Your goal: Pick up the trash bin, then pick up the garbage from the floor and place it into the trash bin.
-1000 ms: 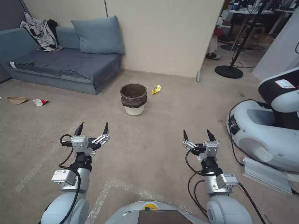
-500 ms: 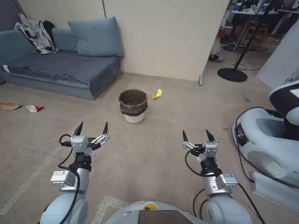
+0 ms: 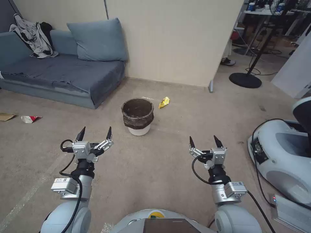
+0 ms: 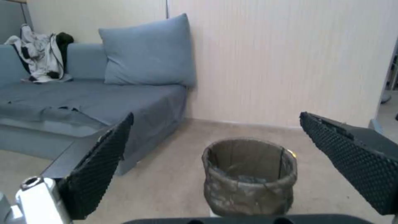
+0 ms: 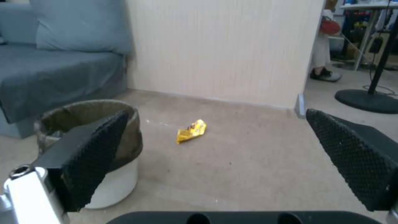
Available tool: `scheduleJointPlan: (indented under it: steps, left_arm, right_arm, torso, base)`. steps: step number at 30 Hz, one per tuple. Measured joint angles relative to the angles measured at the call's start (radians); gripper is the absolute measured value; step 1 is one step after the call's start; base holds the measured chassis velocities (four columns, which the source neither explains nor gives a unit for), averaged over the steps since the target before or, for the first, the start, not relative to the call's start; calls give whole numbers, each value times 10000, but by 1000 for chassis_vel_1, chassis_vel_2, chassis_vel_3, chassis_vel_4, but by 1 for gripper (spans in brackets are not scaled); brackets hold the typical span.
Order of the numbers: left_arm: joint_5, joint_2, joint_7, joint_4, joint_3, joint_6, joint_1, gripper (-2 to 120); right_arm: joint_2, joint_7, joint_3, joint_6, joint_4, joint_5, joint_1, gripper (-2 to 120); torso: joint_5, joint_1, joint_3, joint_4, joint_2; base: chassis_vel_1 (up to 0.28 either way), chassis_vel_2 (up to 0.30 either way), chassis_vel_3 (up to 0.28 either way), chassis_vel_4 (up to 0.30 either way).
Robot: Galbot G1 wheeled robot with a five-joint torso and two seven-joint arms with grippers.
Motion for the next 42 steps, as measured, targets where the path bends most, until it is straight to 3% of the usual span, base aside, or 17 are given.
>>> scheduleJointPlan:
  steps: [42]
  left_arm:
    - [-86, -39, 18, -16, 9, -59, -6, 100]
  right_arm:
    - [36, 64, -18, 47, -23, -92, 17, 100]
  torso:
    - [0, 0, 0, 0, 0]
  base:
    - [-125, 119, 120, -115]
